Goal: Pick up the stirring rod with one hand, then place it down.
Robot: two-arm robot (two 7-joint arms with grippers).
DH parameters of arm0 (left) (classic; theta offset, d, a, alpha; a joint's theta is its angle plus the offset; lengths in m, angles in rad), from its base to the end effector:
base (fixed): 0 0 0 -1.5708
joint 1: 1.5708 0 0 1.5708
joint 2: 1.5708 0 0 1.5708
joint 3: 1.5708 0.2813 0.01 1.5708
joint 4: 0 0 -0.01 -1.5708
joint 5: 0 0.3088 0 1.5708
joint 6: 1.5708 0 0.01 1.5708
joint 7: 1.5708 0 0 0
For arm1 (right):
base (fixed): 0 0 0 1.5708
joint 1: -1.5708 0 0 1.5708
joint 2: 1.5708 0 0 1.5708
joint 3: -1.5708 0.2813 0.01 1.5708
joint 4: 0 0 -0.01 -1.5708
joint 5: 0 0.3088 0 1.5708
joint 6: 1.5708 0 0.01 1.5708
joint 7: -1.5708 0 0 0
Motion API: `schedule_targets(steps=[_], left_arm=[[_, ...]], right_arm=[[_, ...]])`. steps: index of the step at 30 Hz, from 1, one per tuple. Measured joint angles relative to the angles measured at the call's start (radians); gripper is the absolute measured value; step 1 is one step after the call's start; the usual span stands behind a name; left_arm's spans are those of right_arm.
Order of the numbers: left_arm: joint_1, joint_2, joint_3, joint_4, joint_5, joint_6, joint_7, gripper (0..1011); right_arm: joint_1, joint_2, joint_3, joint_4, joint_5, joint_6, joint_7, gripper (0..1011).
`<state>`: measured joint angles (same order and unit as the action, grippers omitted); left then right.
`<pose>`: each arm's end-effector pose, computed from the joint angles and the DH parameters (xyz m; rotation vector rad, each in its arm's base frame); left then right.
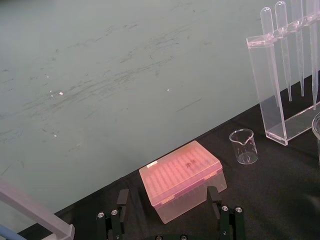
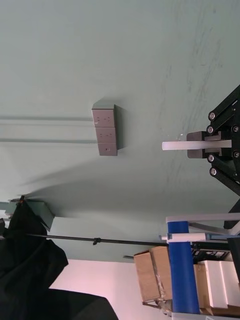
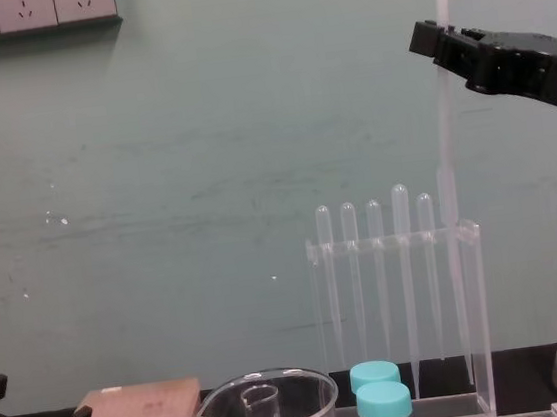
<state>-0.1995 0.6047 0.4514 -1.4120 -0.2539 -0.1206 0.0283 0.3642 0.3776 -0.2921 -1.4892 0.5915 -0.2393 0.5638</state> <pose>0.3567 0.0777 -0.2953 0.3044 -0.2851 1.2479 0.4094 -0.0299 -0.1942 0.3604 -0.2579 -0.7569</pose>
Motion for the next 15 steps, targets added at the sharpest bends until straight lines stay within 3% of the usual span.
schedule_targets(steps=[15], left_arm=[[0.000,0.000,0.000,0.000,0.000,0.000,0.000,1000]], right_arm=[[-0.015,0.002,-0.002,0.001,0.011,0.006,0.003,70]])
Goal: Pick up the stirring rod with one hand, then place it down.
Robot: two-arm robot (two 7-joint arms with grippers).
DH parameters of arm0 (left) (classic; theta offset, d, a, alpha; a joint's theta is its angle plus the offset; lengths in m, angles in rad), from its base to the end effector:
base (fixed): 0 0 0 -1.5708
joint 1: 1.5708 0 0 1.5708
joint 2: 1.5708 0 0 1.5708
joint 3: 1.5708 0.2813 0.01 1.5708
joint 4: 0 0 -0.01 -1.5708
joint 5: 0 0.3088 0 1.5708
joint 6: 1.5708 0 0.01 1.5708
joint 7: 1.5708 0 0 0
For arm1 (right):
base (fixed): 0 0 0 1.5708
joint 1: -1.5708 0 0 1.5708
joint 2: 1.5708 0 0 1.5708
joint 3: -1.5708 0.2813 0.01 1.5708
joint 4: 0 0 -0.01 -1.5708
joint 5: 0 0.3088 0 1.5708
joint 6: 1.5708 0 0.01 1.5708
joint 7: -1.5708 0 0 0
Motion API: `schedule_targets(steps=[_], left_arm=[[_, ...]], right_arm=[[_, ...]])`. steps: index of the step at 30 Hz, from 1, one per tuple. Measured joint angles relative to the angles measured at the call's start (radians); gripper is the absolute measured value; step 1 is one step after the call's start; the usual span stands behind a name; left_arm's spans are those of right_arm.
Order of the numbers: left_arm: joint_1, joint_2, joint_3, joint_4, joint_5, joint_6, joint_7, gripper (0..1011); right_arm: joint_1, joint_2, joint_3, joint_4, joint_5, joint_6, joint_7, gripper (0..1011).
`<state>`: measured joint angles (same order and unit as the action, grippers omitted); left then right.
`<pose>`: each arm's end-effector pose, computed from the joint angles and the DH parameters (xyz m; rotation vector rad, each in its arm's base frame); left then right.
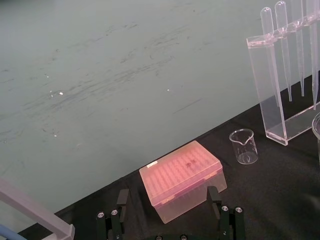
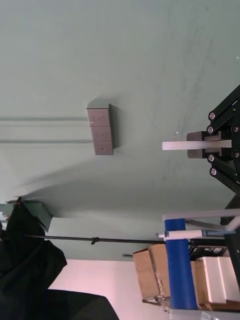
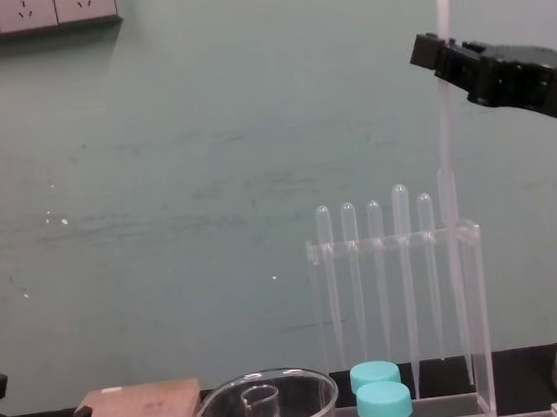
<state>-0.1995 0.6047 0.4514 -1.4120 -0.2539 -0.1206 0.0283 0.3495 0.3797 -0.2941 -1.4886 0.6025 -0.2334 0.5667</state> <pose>0.3567 0.0777 -0.2953 0.3044 -0.2851 1.2479 0.4064 -0.0301 -0.2007 0.3569 -0.2326 -0.7556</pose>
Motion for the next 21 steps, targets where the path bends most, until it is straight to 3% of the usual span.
schedule_targets(steps=[10,21], left_arm=[[0.000,0.000,0.000,0.000,0.000,0.000,0.000,1000],[0.000,0.000,0.000,0.000,0.000,0.000,0.000,1000]], right_arm=[[-0.065,0.019,-0.011,0.015,0.015,0.025,0.003,70],[-0.062,0.005,-0.031,0.088,-0.019,0.007,0.006,70]])
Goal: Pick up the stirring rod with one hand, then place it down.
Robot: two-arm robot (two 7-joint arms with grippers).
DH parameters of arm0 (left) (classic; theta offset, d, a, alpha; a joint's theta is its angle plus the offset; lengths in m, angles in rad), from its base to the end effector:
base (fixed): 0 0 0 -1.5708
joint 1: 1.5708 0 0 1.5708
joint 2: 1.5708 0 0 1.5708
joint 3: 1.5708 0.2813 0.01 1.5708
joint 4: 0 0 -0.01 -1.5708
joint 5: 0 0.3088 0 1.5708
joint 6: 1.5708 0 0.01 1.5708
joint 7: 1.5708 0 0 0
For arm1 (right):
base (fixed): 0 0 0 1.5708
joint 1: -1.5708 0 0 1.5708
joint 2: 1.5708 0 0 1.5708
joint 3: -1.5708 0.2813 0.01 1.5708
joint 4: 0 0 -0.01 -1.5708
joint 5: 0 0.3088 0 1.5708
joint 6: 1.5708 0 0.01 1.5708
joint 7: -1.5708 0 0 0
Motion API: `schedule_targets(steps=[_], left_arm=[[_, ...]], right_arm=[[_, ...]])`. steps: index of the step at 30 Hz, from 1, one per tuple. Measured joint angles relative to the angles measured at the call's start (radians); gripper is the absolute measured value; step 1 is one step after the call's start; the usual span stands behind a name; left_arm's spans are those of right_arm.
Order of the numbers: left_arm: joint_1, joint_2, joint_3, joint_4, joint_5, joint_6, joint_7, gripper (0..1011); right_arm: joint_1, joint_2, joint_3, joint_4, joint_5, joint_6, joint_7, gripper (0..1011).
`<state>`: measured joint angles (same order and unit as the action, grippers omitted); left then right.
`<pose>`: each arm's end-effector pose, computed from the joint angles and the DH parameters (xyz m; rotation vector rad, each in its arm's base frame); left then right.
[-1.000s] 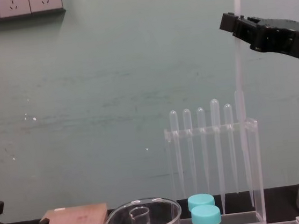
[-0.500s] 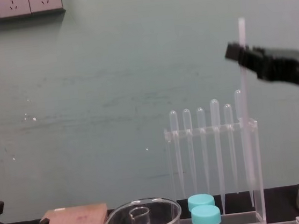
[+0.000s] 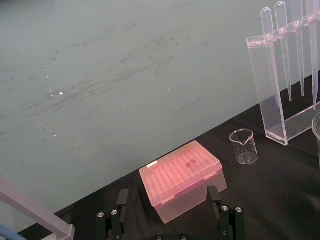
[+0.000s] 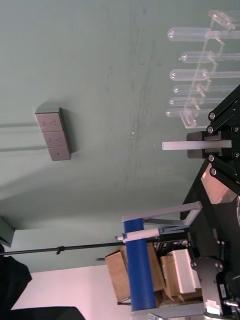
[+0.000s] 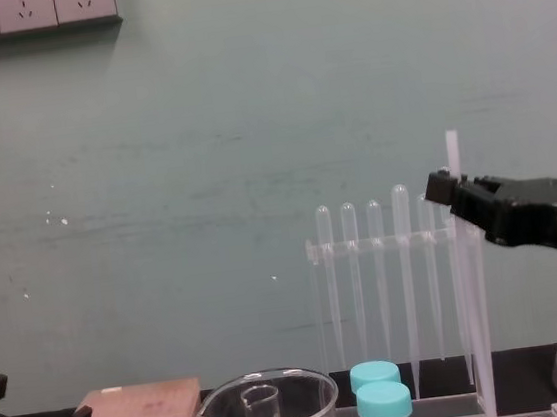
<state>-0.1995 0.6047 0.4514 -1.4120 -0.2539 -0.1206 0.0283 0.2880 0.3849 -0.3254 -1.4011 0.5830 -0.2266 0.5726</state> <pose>0.3567 0.0777 -0.2953 0.3044 -0.2851 1.2479 0.3947 -0.0343 -0.2547 0.2487 -0.1108 -0.7783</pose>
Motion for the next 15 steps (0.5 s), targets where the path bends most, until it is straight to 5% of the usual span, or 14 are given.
schedule_targets(steps=[15], left_arm=[[0.000,0.000,0.000,0.000,0.000,0.000,0.000,1000]], right_arm=[[0.036,-0.032,-0.019,0.087,-0.035,-0.049,0.031,70]])
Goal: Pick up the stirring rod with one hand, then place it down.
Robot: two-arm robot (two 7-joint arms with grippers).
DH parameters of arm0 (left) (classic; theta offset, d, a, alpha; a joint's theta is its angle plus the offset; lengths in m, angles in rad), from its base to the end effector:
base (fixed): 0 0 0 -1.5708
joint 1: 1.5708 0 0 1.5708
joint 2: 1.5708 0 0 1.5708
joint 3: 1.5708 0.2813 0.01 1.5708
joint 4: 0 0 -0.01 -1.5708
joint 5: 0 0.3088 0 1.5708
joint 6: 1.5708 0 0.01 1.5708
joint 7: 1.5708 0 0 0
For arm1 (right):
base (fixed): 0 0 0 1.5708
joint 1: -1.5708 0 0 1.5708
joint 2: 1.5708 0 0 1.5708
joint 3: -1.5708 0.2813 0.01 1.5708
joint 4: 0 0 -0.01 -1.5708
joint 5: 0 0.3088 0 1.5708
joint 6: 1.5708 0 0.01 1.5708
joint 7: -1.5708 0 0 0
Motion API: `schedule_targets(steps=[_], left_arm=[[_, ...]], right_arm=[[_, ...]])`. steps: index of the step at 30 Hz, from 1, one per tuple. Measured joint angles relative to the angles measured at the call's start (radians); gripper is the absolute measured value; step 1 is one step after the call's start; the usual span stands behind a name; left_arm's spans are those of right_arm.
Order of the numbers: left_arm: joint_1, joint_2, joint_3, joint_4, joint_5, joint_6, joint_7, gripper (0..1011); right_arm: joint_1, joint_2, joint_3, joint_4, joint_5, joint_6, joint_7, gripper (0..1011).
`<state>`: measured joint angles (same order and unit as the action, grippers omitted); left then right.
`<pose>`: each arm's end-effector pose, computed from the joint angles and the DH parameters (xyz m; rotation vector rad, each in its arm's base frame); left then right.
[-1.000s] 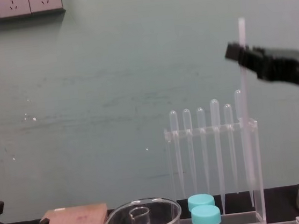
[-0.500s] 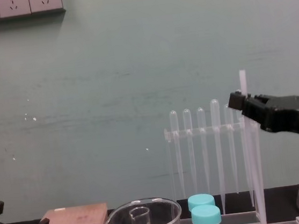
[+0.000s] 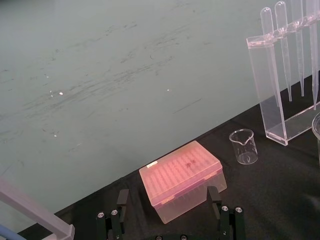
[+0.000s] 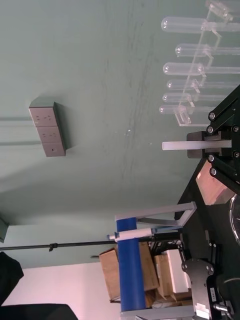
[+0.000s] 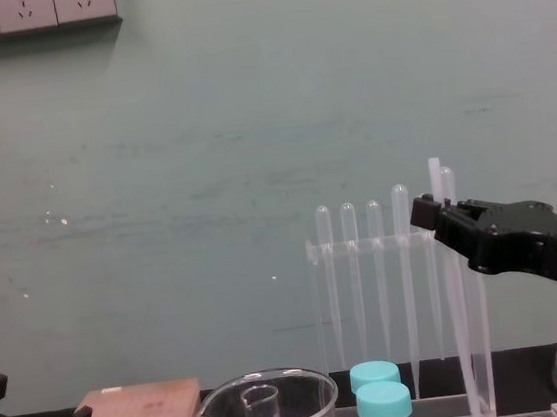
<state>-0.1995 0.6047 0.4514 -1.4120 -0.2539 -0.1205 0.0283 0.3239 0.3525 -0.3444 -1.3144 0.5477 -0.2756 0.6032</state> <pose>0.3567 0.0777 -0.2953 0.3045 -0.2850 1.2480 0.4044 -0.0287 -0.2684 0.2332 -0.1300 -0.7612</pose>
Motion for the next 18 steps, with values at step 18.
schedule_targets(steps=[18], left_arm=[[0.000,0.000,0.000,0.000,0.000,0.000,0.000,1000]], right_arm=[[0.007,-0.019,-0.009,0.066,-0.028,0.001,0.004,70]])
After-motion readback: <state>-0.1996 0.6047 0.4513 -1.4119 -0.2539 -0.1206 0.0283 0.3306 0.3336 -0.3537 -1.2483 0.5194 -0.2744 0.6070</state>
